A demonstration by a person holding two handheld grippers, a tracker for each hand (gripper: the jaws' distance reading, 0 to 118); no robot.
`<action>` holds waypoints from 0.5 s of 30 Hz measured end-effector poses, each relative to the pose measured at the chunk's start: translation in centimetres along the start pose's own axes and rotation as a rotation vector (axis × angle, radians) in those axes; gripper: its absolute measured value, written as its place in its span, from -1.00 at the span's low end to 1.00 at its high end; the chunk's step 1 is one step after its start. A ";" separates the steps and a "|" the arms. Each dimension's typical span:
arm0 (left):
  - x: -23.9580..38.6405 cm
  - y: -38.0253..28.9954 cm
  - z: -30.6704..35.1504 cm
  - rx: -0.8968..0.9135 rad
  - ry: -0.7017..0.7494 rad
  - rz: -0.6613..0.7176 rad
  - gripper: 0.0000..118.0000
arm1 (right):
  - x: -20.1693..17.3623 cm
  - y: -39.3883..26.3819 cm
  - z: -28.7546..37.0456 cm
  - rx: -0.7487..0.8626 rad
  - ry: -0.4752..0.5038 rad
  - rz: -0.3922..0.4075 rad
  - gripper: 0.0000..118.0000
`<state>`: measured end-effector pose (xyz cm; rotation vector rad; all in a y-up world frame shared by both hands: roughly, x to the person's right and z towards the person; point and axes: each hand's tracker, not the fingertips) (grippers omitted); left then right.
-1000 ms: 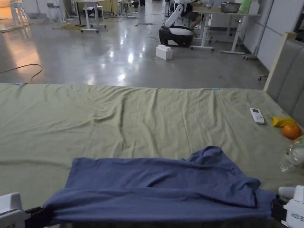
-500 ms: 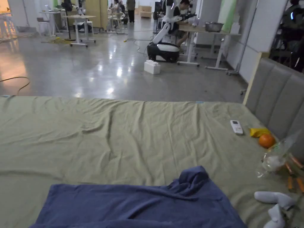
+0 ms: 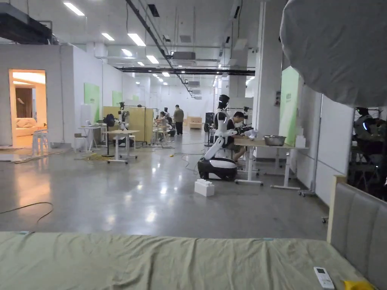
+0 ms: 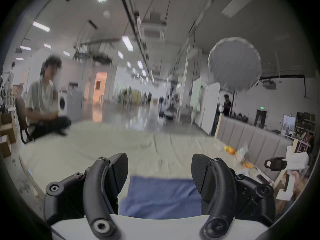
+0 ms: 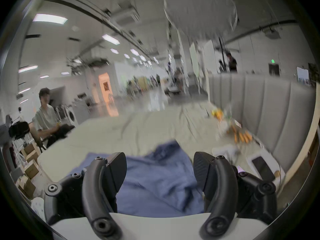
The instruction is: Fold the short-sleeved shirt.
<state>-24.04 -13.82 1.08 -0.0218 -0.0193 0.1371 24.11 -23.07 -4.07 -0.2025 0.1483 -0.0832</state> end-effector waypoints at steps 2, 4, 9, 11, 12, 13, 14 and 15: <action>2.4 0.3 2.3 0.081 0.066 -0.128 0.30 | -2.1 0.7 1.8 0.086 0.012 0.074 0.41; 3.5 -0.2 4.1 0.118 0.095 -0.156 0.30 | -4.2 1.3 3.6 0.183 0.010 0.170 0.40; 4.1 0.1 5.3 0.055 0.097 -0.203 -0.21 | -5.8 1.3 6.1 0.209 -0.034 0.184 -0.04; 3.6 0.3 5.4 0.032 0.049 -0.161 -0.91 | -6.4 1.6 6.8 0.276 -0.073 0.251 -0.87; 3.7 0.2 5.3 0.036 0.072 -0.151 -0.93 | -6.6 1.7 6.9 0.273 -0.073 0.255 -0.90; 3.7 0.2 5.5 0.035 0.075 -0.154 -1.00 | -6.5 2.0 6.8 0.256 -0.061 0.255 -0.90; 3.6 0.2 5.6 0.033 0.075 -0.159 -1.00 | -6.5 2.0 6.6 0.219 -0.055 0.238 -0.94; 3.5 0.2 5.7 0.030 0.068 -0.165 -1.00 | -6.4 2.0 6.3 0.217 -0.062 0.226 -0.99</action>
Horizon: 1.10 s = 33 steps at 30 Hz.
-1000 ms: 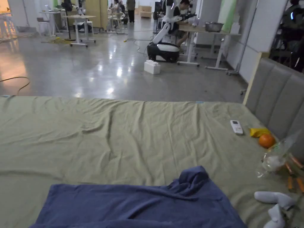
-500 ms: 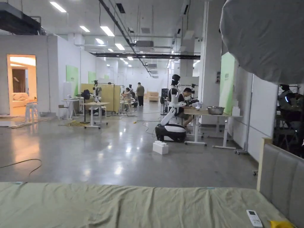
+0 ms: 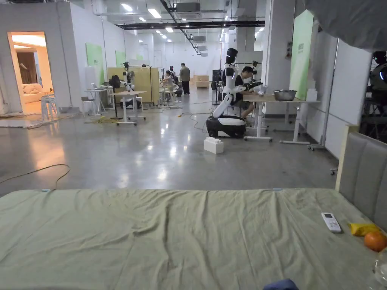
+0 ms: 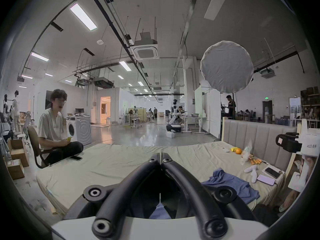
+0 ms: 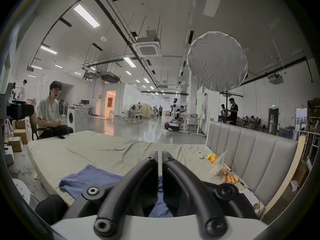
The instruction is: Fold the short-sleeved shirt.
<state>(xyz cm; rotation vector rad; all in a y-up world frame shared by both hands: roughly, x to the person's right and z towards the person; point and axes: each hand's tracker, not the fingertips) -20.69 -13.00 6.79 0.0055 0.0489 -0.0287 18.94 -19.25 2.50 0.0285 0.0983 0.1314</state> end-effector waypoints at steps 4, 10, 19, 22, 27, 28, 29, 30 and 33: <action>0.6 0.2 0.0 0.034 0.025 -0.021 -1.00 | 0.1 0.0 -0.4 -0.002 0.009 -0.045 -0.99; 0.9 0.7 -0.2 0.004 0.025 -0.052 -1.00 | 0.3 0.1 -1.1 -0.015 0.023 -0.052 -1.00; -0.1 -2.5 -7.1 -0.171 -0.023 -0.002 -1.00 | 1.2 -2.1 -2.7 -0.082 0.013 -0.090 -1.00; -1.4 -4.7 -12.2 -0.287 -0.056 0.115 -1.00 | 1.6 -3.3 -3.8 -0.122 0.025 -0.153 -1.00; -4.2 -11.5 -23.9 -0.480 -0.174 0.155 0.31 | 2.2 -5.5 -5.5 -0.231 0.017 -0.187 -1.00; -4.8 -12.9 -27.0 -0.534 -0.180 0.177 0.63 | 2.2 -5.9 -5.9 -0.266 0.005 -0.184 -1.00; -5.1 -13.7 -29.0 -0.581 -0.179 0.222 0.64 | 2.3 -6.3 -6.2 -0.292 -0.006 -0.186 -1.00; -5.4 -14.8 -32.2 -0.639 -0.170 0.270 0.63 | 2.5 -6.9 -6.6 -0.307 -0.005 -0.191 -1.00; -6.3 -19.4 -38.9 -0.762 -0.092 0.248 0.58 | 3.0 -8.1 -7.3 -0.352 -0.028 -0.203 -1.00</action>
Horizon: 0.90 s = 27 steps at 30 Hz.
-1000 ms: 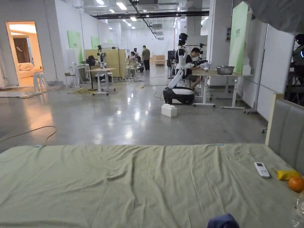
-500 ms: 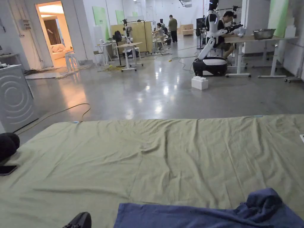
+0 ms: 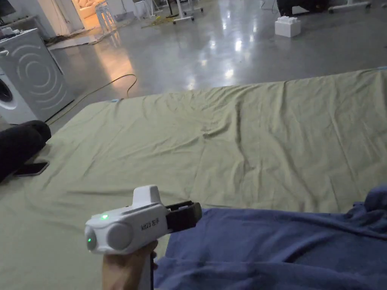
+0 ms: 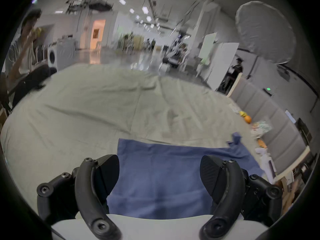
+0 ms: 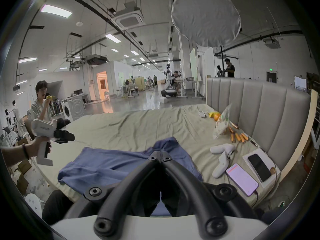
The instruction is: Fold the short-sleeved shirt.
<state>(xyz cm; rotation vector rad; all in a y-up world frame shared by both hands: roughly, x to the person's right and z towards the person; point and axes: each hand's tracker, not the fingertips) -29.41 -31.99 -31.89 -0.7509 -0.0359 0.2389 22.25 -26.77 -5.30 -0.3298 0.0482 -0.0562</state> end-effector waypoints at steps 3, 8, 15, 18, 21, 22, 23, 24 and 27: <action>-1.4 0.4 -6.8 -0.147 0.081 -0.063 0.42 | 1.2 -1.0 -0.9 -0.047 -0.035 -0.037 -1.00; -4.7 1.1 -11.6 -0.173 0.174 0.041 0.05 | 3.0 -2.7 -2.0 -0.120 -0.075 -0.050 -1.00; -1.1 -0.3 -13.6 -0.251 0.156 -0.171 -0.58 | 2.9 -4.1 -3.5 -0.187 -0.080 -0.035 -1.00; -1.1 -0.2 -14.9 -0.267 0.161 -0.166 -0.66 | 2.7 -3.8 -3.8 -0.179 -0.059 -0.030 -1.00; 0.0 -0.2 -15.1 -0.304 0.172 -0.182 -0.79 | 2.8 -3.0 -5.4 -0.184 -0.012 -0.051 -1.00; 0.4 -0.3 -15.4 -0.316 0.186 -0.191 -0.79 | 2.9 -2.3 -6.4 -0.172 0.019 -0.064 -1.00; 0.9 -0.4 -15.7 -0.335 0.202 -0.228 -0.79 | 3.2 -1.5 -7.6 -0.154 0.057 -0.064 -1.00; 0.8 -0.7 -16.1 -0.350 0.210 -0.261 -0.79 | 3.5 -0.3 -9.5 -0.148 0.077 -0.047 -1.00; 1.5 -0.5 -16.4 -0.370 0.208 -0.333 -0.80 | 5.6 2.8 -17.9 -0.325 0.116 -0.038 -0.68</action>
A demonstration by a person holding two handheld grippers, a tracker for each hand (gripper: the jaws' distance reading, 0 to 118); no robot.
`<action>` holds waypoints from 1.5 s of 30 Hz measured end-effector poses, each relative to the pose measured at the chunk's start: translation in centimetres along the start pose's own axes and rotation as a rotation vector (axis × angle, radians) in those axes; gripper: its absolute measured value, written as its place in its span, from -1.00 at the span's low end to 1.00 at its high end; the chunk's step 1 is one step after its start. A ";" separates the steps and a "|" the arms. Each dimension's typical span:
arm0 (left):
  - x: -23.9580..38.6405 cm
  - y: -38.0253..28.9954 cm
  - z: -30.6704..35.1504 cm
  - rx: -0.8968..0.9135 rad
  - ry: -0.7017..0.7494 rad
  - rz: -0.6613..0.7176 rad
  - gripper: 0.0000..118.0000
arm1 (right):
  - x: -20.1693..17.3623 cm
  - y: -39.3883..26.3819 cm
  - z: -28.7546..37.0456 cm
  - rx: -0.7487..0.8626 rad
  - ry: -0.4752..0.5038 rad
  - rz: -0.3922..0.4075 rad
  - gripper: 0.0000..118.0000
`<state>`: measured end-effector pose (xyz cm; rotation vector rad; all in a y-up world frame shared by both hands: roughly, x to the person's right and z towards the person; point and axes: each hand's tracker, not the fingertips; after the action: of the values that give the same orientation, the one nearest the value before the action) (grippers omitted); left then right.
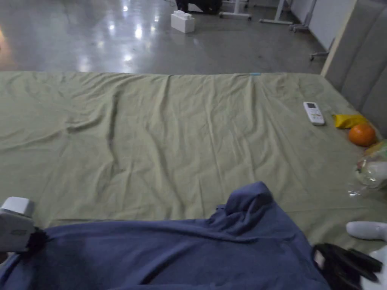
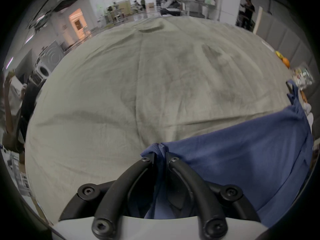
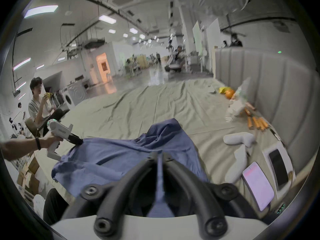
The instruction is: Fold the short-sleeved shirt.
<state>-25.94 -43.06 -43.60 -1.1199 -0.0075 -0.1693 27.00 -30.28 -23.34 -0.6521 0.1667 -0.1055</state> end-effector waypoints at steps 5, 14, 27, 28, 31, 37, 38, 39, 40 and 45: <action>-0.3 0.3 0.2 -0.012 -0.008 0.048 -0.80 | 5.2 3.8 -12.5 -0.256 -0.067 -0.079 0.07; -0.4 -0.9 0.5 0.025 -0.023 0.018 -0.81 | 6.4 2.6 -23.6 -0.559 -0.247 0.060 -0.09; -5.5 -6.5 13.3 0.258 -0.155 0.111 -0.86 | 4.4 1.8 -9.5 -0.203 -0.100 -0.002 -0.97; -6.1 -8.2 14.9 0.273 -0.184 0.129 -0.85 | 3.7 1.2 -6.3 -0.165 -0.103 -0.003 -0.97; -6.2 -14.2 19.9 0.308 -0.208 0.162 -0.86 | 3.8 -1.2 0.2 -0.111 -0.104 -0.023 -0.97; -4.3 -23.6 22.6 0.315 -0.207 0.170 -0.86 | 3.7 -8.9 7.3 -0.084 -0.124 -0.028 -0.97; -3.6 -24.6 22.1 0.309 -0.200 0.150 -0.86 | 3.5 -10.1 7.8 -0.095 -0.129 -0.019 -0.97; -3.1 -25.3 21.2 0.296 -0.170 0.145 -0.85 | 3.4 -11.4 7.8 -0.112 -0.142 -0.011 -0.97; -2.9 -25.9 20.2 0.265 -0.174 0.154 -0.85 | 3.8 -12.7 7.1 -0.120 -0.146 -0.013 -0.97; -3.3 -27.1 17.8 0.266 -0.167 0.168 -0.37 | 3.7 -15.7 5.2 -0.191 -0.165 -0.029 -0.86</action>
<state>-31.51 -38.22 -11.90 -0.8616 -0.0826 0.0743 30.92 -40.14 -10.13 -0.8501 0.0083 -0.0634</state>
